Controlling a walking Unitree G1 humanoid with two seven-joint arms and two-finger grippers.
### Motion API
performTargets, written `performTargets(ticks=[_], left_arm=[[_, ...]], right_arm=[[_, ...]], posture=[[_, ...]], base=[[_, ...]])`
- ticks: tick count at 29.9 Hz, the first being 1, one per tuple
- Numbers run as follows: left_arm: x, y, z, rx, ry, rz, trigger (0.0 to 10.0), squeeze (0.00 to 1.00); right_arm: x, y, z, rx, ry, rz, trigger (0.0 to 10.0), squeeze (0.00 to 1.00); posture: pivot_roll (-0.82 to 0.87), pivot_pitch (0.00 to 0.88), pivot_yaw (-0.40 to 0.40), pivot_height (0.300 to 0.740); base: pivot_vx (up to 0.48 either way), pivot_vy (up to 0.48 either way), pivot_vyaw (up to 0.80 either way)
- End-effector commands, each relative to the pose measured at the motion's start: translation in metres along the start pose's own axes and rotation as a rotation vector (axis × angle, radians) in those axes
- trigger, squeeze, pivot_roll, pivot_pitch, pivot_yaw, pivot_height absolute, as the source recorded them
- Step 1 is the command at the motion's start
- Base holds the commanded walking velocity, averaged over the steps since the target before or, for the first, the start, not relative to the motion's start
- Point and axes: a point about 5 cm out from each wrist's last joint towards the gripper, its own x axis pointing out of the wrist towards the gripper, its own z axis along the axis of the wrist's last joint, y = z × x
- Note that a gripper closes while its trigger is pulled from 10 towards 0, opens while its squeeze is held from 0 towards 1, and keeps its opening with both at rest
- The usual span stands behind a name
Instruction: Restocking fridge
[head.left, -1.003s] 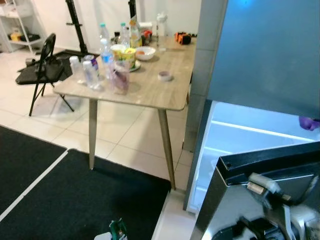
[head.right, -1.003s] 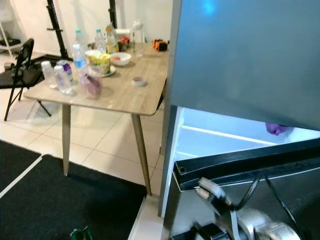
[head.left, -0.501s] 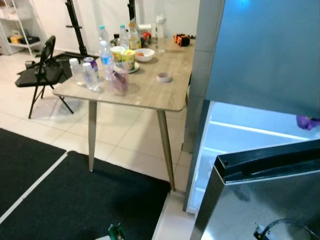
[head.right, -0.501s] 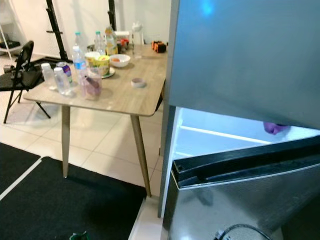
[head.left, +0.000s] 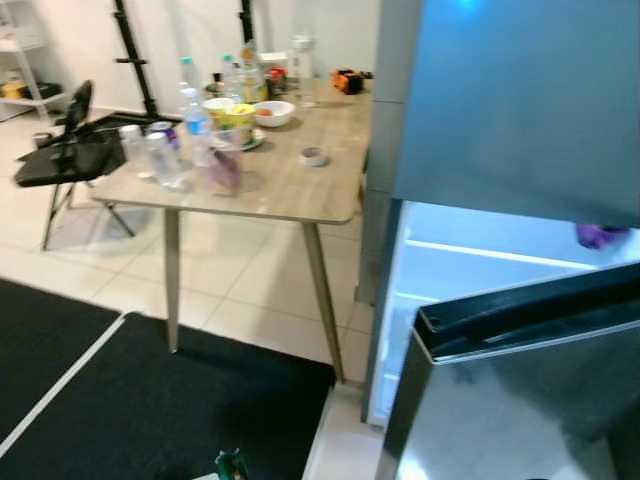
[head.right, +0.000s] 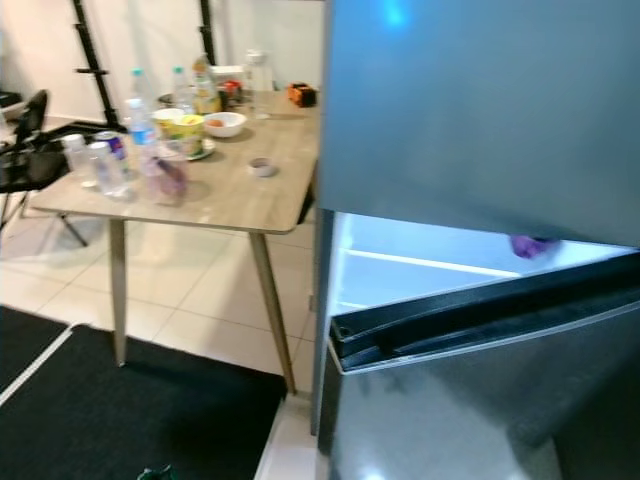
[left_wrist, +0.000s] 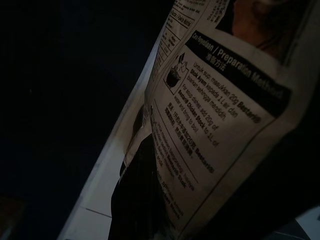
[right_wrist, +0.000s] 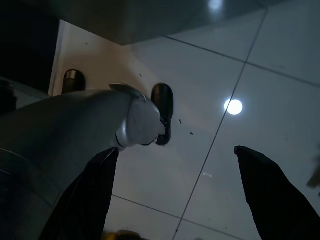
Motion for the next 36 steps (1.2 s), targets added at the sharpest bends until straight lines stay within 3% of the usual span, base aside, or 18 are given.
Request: performTargets(ticks=[1,8,32,36], left_arm=[[-0.0007,0.0035,0.0000,-0.010,0.005,0.018,10.0,0.00],[-0.0008,0.0045,-0.0009,-0.012,0.010,0.039,10.0,0.00],[-0.0017,0.0103,0.0008,-0.028,0.004,0.092,10.0,0.00],[-0.0018,0.0112,0.0018,-0.029,0.001,0.097,10.0,0.00]], right_arm=[[-0.0001,-0.0024,-0.0064,0.007,0.012,-0.049,10.0,0.00],[0.0030,0.0022,-0.0054,-0.016,0.013,-0.084,10.0,0.00],[0.0051,0.0064,-0.0022,-0.031,0.003,-0.070,10.0,0.00],[0.0055,0.0073,-0.0027,-0.028,0.003,-0.067,10.0,0.00]], posture=[[-0.08,0.030,-0.013,0.740],[-0.08,0.031,-0.014,0.740],[-0.08,0.030,-0.016,0.740],[-0.08,0.030,-0.015,0.740]], base=[[0.000,0.000,-0.80],[0.000,0.000,-0.80],[0.000,0.000,-0.07],[0.000,0.000,-0.80]])
